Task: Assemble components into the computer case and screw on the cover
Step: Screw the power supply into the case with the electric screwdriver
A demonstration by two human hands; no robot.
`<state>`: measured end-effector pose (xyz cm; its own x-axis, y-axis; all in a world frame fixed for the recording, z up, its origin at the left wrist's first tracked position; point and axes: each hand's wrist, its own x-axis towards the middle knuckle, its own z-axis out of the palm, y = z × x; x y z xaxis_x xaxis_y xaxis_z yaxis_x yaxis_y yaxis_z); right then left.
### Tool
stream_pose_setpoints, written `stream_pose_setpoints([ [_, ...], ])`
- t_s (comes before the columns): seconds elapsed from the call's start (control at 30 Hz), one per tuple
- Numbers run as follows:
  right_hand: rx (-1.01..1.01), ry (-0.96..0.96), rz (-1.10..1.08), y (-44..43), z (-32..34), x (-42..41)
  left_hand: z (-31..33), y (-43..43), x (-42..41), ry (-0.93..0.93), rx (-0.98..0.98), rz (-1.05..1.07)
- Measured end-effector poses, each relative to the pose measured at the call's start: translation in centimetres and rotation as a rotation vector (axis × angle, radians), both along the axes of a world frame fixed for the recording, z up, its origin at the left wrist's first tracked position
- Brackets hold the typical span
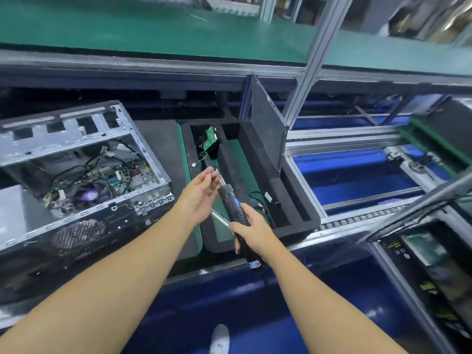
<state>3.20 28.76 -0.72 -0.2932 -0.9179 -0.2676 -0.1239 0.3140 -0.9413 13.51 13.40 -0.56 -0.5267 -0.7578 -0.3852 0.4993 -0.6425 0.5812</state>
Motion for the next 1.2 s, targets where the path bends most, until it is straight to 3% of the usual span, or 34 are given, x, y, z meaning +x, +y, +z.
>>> stream_pose_setpoints([
  [0.33, -0.024, 0.133, -0.019, 5.6, 3.9, 8.8, 4.3, 4.9, 8.9, 0.091, -0.191, -0.093],
  [0.53, -0.012, 0.158, 0.033, 7.4, 4.2, 13.3, 4.4, 6.4, 14.8, 0.106, -0.202, -0.088],
  [1.2, -0.056, 0.039, 0.198, 5.2, 3.6, 22.8, 6.0, 5.8, 28.0, -0.01, -0.306, -0.162],
])
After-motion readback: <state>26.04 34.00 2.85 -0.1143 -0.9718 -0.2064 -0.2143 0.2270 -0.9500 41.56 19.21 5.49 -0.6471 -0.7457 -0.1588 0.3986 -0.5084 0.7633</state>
